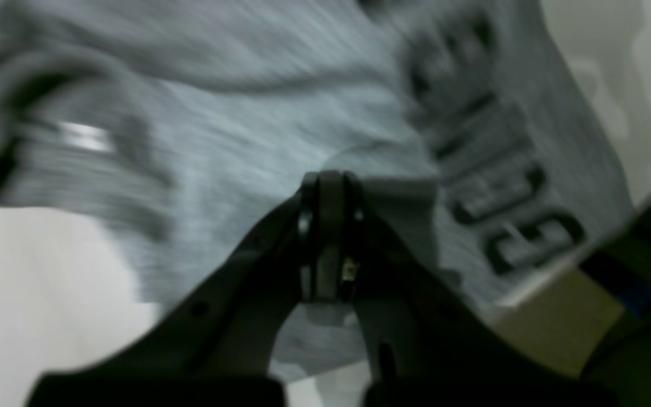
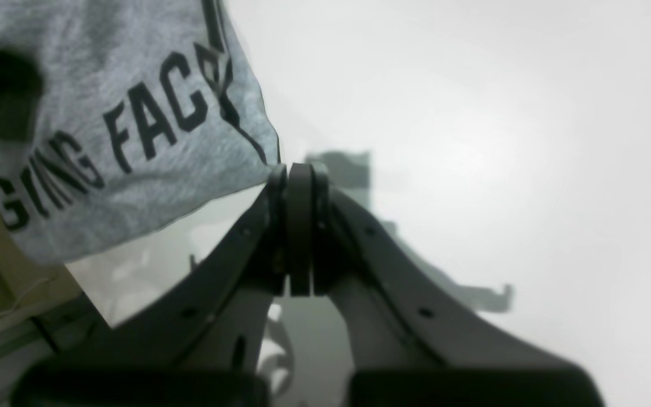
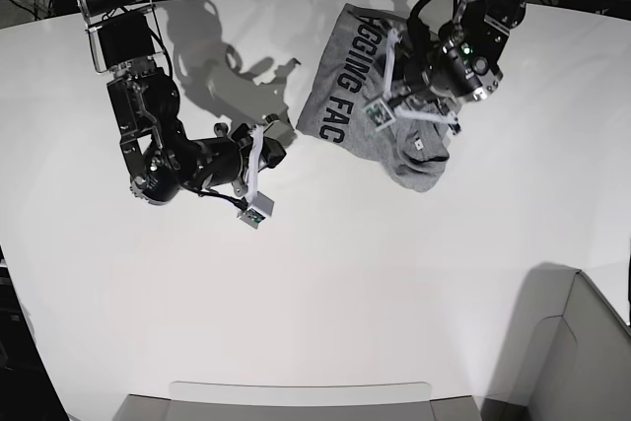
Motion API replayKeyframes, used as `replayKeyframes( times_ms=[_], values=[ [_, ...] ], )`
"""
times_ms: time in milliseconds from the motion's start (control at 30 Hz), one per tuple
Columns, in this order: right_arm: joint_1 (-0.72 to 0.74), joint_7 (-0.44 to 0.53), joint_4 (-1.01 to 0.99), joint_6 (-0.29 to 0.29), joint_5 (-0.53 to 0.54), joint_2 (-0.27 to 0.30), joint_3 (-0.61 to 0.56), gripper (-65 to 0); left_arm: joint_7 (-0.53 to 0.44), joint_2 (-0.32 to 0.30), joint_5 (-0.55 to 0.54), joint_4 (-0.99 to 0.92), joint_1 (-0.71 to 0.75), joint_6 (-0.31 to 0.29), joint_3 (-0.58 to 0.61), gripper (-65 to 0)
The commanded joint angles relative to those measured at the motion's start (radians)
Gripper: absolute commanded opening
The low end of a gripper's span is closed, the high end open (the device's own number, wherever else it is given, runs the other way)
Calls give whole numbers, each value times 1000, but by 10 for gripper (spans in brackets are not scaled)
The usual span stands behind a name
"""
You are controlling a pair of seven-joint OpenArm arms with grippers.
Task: Fold the T-shirt properly
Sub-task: 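Fold the bundle with both grippers, pressing the printed panel flat, then release with the right gripper and drag the bundle aside with the left gripper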
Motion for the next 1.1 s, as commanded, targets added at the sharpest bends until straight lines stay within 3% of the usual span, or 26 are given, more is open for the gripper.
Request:
replayKeyframes(
  times_ms=[0, 133, 333, 433, 733, 867, 1067],
  values=[
    [40, 17, 7, 4, 20, -5, 1, -650, -14, -2, 4, 36, 11, 2, 2, -650],
    [63, 36, -7, 2, -17, -11, -78, -650, -29, -2, 4, 35, 76, 0, 6, -650],
    [53, 77, -8, 2, -192, -73, -245, -650, -63, -36, 12, -47, 87, 9, 63, -650],
    [27, 77, -5, 2, -241, -89, -280, -650, -63, -36, 12, -107, 67, 9, -17, -650],
    [-26, 22, 15, 5, -219, -94, -450, -650, -60, -36, 12, -292, -125, 9, -316, -650],
    [-50, 63, 78, 2, -195, -82, -446, -650, -52, -36, 12, -312, -220, 9, -328, -650],
    [-130, 60, 328, 2, -192, -25, -202, -650, -50, -30, 10, -229, -231, 9, -431, -650]
  ],
)
